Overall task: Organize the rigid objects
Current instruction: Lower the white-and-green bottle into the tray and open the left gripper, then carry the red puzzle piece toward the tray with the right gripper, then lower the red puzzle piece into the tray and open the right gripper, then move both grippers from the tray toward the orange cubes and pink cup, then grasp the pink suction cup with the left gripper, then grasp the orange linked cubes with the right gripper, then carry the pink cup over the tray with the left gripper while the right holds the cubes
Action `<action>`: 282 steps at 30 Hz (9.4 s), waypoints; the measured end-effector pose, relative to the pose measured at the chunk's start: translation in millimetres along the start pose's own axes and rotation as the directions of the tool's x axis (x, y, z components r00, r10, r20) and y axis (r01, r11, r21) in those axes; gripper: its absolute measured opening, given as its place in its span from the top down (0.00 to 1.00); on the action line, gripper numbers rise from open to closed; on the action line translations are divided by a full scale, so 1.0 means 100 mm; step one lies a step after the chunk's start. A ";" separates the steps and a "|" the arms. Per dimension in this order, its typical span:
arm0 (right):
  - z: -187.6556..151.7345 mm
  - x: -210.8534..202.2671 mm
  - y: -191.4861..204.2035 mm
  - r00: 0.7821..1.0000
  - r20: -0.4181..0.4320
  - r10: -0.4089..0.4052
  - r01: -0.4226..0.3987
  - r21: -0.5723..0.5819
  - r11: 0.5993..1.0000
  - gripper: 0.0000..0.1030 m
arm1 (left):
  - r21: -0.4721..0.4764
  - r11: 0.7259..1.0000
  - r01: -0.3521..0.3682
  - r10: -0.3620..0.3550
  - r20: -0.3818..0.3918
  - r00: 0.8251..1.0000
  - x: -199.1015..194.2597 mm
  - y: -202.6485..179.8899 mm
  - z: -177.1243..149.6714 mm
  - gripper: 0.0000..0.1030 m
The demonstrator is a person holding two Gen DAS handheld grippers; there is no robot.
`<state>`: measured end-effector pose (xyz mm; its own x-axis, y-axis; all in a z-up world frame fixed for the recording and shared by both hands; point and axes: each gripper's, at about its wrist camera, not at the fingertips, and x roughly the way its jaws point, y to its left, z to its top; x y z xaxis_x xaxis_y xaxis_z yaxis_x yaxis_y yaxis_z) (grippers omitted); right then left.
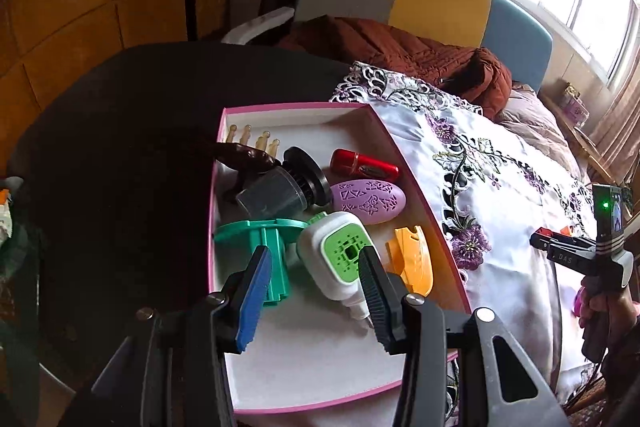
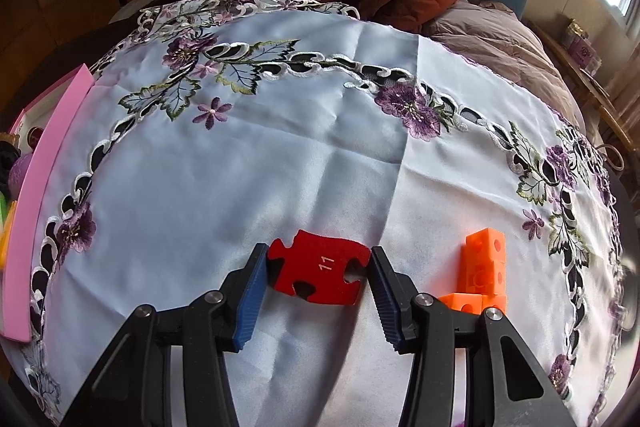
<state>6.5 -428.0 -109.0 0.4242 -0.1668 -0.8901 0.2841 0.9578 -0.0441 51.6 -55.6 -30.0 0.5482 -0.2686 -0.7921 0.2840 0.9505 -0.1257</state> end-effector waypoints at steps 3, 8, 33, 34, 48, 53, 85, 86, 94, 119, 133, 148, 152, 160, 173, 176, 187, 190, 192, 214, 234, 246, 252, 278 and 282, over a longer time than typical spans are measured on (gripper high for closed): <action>0.00 0.00 0.00 1.000 0.002 0.000 0.000 -0.002 1.000 0.52 | 0.008 1.000 -0.007 0.007 0.010 1.000 -0.05 -0.01 -0.01 0.56; -0.01 0.00 0.01 1.000 0.008 -0.005 0.006 -0.012 1.000 0.52 | 0.004 1.000 -0.009 0.010 -0.001 1.000 -0.06 0.02 -0.04 0.56; 0.01 -0.05 0.13 0.997 0.005 -0.080 0.080 -0.034 0.996 0.52 | -0.089 0.988 -0.124 0.129 0.059 0.990 -0.34 0.67 -0.22 0.56; 0.01 -0.07 0.15 0.997 0.006 -0.073 0.073 -0.033 0.997 0.52 | -0.093 0.988 -0.125 0.131 0.056 0.990 -0.33 0.69 -0.23 0.56; -0.03 -0.37 0.59 0.999 0.031 0.017 -0.015 -0.071 0.997 0.52 | -0.126 0.986 -0.105 0.111 0.039 0.993 -0.27 0.82 -0.31 0.56; -0.02 -0.67 0.95 0.989 0.072 0.127 -0.116 -0.140 0.983 0.52 | -0.141 0.985 -0.098 0.103 0.024 0.994 -0.23 0.86 -0.33 0.56; -0.18 -0.45 3.17 0.910 -0.079 0.408 -0.403 -0.403 0.821 0.52 | -0.225 0.967 -0.117 0.121 0.003 0.993 -0.17 1.22 -0.49 0.56; -0.18 -0.44 3.19 0.918 -0.065 0.392 -0.382 -0.415 0.826 0.52 | -0.224 0.968 -0.116 0.120 0.002 0.993 -0.16 1.21 -0.49 0.56; -0.20 -0.40 3.17 0.940 -0.023 0.340 -0.319 -0.412 0.853 0.52 | -0.204 0.971 -0.123 0.127 0.010 0.992 -0.17 1.15 -0.48 0.56; -0.23 -0.67 2.93 0.930 0.038 0.365 -0.326 -0.369 0.870 0.25 | -0.135 0.980 -0.143 0.151 0.053 0.987 -0.31 0.91 -0.49 0.56; -0.22 -0.97 2.66 0.923 0.131 0.361 -0.301 -0.338 0.892 0.20 | -0.077 0.987 -0.143 0.147 0.061 0.987 -0.36 0.73 -0.48 0.56; -0.17 -1.14 1.75 0.942 0.209 0.262 -0.221 -0.198 0.955 0.15 | 0.038 0.994 -0.102 0.100 0.059 0.993 -0.39 0.36 -0.46 0.56; -0.16 -1.16 1.32 0.954 0.227 0.197 -0.172 -0.126 0.977 0.15 | 0.079 0.993 -0.083 0.079 0.054 0.995 -0.36 0.21 -0.46 0.56; -0.22 -1.26 0.15 0.965 0.260 -0.023 -0.002 0.098 0.995 0.15 | 0.176 0.984 -0.024 0.016 0.045 0.999 -0.32 -0.18 -0.40 0.56; -0.77 -1.51 -1.64 0.895 0.282 -0.346 0.028 0.737 0.675 0.13 | 0.399 0.888 0.230 -0.215 -0.084 0.973 0.00 -1.40 -0.36 0.56; -0.84 -1.50 -1.70 0.903 0.290 -0.317 -0.022 0.768 0.640 0.11 | 0.439 0.842 0.312 -0.272 -0.154 0.950 0.12 -1.75 -0.44 0.56; -0.98 -1.47 -1.84 0.912 0.299 -0.281 -0.094 0.819 0.566 0.09 | 0.463 0.620 0.634 -0.491 -0.402 0.773 0.33 -2.94 -0.63 0.35; -0.99 -1.49 -1.85 0.908 0.307 -0.286 -0.102 0.821 0.561 0.09 | 0.488 0.563 0.667 -0.500 -0.442 0.745 0.40 -3.23 -0.69 0.28; -1.01 -1.53 -1.86 0.900 0.317 -0.300 -0.107 0.826 0.554 0.09 | 0.491 0.541 0.684 -0.497 -0.470 0.730 0.48 -3.39 -0.72 0.28; -1.04 -1.48 -1.97 0.906 0.298 -0.300 -0.107 0.848 0.519 0.08 | 0.403 0.556 0.727 -0.516 -0.518 0.682 0.87 -3.85 -0.84 0.46; -0.45 -0.61 -1.31 1.000 0.016 0.014 -0.021 0.594 0.804 0.09 | 0.430 0.790 0.436 -0.374 -0.225 0.900 0.70 -2.27 -0.63 0.46; -0.10 -0.03 -1.13 0.990 -0.106 -0.089 0.125 0.411 0.903 0.72 | 0.391 0.800 0.455 -0.394 -0.230 0.890 0.73 -2.21 -0.65 0.47; -0.10 0.01 -1.12 0.996 -0.090 -0.016 0.051 0.402 0.914 0.70 | 0.399 0.803 0.443 -0.387 -0.217 0.896 0.72 -2.22 -0.66 0.47; -0.09 0.04 -0.87 0.989 -0.067 -0.133 0.144 0.222 0.964 0.68 | 0.377 0.863 0.336 -0.349 -0.037 0.936 0.03 -1.88 -0.37 0.47; -0.09 0.04 -0.83 0.986 -0.060 -0.156 0.164 0.192 0.968 0.68 | 0.350 0.880 0.322 -0.337 -0.019 0.941 -0.01 -1.76 -0.31 0.47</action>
<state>-23.1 -506.1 -112.5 0.3225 -0.2995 -0.8979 0.5096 0.8543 -0.1020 -23.4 -217.8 -25.3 0.4056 -0.5705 -0.7142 0.7015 0.6952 -0.1569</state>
